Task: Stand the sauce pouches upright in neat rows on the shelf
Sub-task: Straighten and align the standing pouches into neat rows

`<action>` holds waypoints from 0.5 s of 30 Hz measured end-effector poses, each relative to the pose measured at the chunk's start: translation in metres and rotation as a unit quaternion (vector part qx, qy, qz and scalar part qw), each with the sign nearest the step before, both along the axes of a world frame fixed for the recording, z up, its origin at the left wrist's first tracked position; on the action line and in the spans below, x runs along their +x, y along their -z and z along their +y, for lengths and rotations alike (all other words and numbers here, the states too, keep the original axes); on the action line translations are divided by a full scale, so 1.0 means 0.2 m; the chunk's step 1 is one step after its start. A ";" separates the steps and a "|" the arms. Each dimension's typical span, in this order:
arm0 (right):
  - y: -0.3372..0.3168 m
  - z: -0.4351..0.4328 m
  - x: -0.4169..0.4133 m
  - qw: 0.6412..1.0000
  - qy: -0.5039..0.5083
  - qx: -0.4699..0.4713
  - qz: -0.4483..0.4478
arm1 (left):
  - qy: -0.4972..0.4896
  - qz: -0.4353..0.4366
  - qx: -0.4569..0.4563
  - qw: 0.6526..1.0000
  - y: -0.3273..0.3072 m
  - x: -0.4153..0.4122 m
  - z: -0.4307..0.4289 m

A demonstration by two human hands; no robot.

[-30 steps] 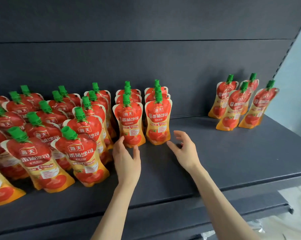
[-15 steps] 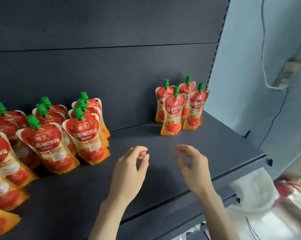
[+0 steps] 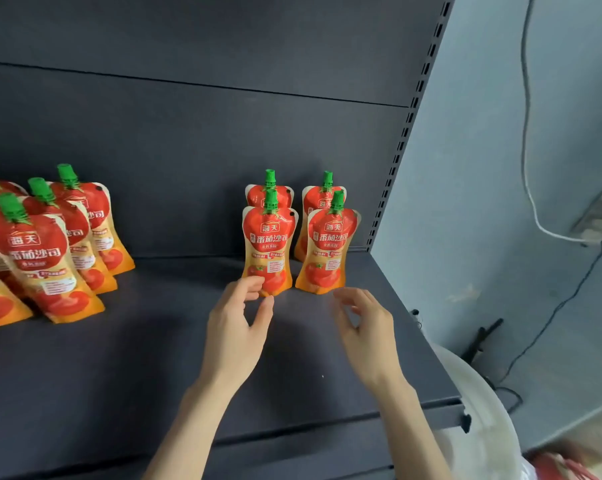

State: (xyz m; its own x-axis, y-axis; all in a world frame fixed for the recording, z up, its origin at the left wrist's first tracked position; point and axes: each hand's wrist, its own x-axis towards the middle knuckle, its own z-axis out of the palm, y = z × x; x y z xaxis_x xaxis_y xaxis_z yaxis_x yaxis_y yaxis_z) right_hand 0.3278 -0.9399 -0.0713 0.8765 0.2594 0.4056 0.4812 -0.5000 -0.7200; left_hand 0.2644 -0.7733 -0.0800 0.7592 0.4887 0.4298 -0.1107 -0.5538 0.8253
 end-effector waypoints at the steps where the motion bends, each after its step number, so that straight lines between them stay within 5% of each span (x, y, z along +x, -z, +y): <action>1: -0.01 0.01 0.05 1.000 -0.007 0.006 -0.004 | -0.014 -0.012 -0.006 1.000 -0.02 0.04 0.01; 6: -0.01 0.05 0.26 0.999 0.006 0.053 0.004 | -0.067 0.008 -0.076 0.995 -0.01 0.24 0.07; 15: 0.04 0.13 0.51 0.980 -0.041 0.127 0.149 | -0.013 0.064 -0.199 0.978 0.05 0.45 0.14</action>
State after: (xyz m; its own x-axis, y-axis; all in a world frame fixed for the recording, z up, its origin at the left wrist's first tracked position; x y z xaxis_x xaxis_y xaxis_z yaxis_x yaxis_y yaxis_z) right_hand 0.4299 -0.9131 -0.0799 0.9459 0.2582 0.1963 0.2625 -0.2540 -0.9309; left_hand 0.3538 -0.7459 -0.0894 0.7793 0.6177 0.1052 0.0165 -0.1881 0.9820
